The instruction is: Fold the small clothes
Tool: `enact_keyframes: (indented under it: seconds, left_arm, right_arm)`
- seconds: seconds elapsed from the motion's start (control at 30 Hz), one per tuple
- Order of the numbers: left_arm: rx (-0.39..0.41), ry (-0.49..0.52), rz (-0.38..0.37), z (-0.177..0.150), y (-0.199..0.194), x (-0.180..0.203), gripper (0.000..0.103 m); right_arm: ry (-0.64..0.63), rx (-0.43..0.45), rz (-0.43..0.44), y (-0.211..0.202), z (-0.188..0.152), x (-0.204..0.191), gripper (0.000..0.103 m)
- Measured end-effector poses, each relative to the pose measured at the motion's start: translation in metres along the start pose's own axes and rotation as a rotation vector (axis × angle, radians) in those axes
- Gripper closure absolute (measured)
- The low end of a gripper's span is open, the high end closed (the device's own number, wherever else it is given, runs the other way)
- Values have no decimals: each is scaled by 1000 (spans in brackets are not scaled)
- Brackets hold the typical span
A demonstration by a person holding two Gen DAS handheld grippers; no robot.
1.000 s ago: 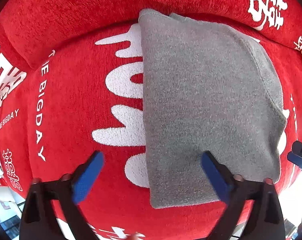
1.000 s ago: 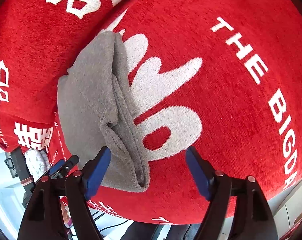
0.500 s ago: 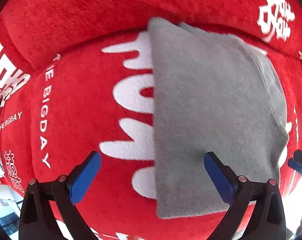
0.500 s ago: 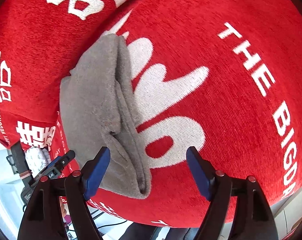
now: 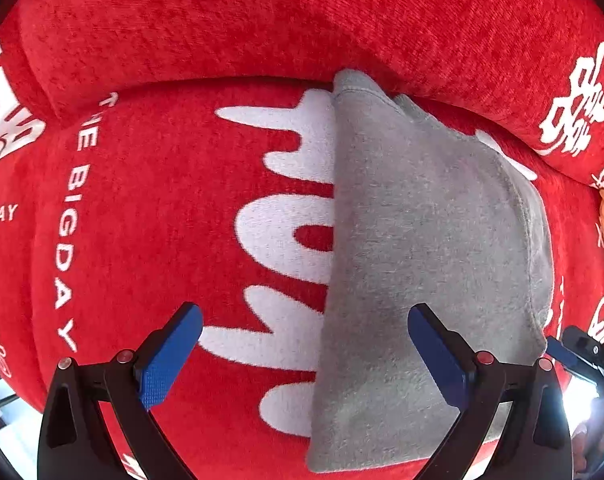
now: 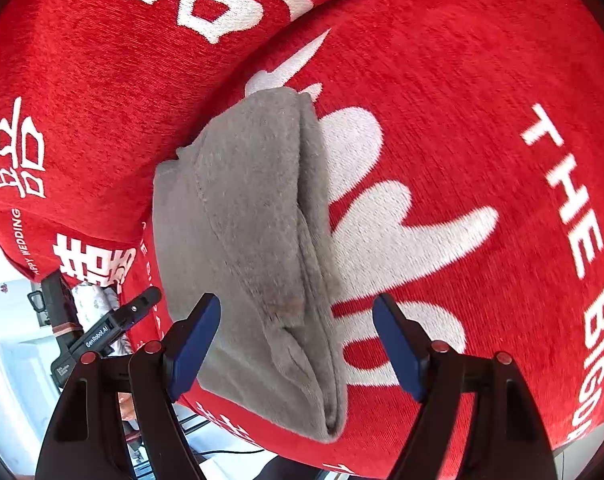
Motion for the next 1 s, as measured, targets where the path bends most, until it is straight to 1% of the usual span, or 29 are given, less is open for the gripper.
enact_keyframes:
  seconds: [0.1,0.2,0.27,0.37,0.47,0.57,0.7,0.77,0.8,0.93,1.0]
  left_arm:
    - [6,-3,-58,5,2,5,0]
    - [-20,-9,-102,10,9,9,0]
    - [-44,-4,-109,11,15,11,0]
    - [-56,22,-118,13,23,18,0]
    - [-57,39,-148,15,27,28,0]
    - [-68,51,-176,15,31,37,0]
    - [-102,58,-222,16,43,47,0]
    - [-116,64,-237,16,48,51,0]
    - [-122,65,-249,17,51,53,0]
    - [-147,60,-308,17,58,64,0]
    - [-146,68,-316,18,60,73,0]
  right_arm:
    - [-2,-9,6,4,3,2,22]
    - [12,-17,32,8,7,5,22]
    - [18,-24,60,12,10,7,22]
    - [10,-46,104,20,15,6,22]
    - [-3,-80,113,29,17,5,21]
    - [-30,-99,131,36,21,-2,21]
    - [-64,-123,152,45,25,-14,20]
    - [-79,-129,159,49,27,-19,17]
    - [-86,-131,169,51,28,-21,14]
    - [-105,-140,218,55,29,-28,13]
    - [-113,-144,257,58,29,-34,13]
Point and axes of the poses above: each gripper's, at about its wrist camera, not at the fingertips, and y roughly the way its jaws point, x to its right, z to its top, the point moved 9 cm from there along y, roughly the way its jaws point, and after that the axes turned 4 degrees about -y, right-handed, at the moved point
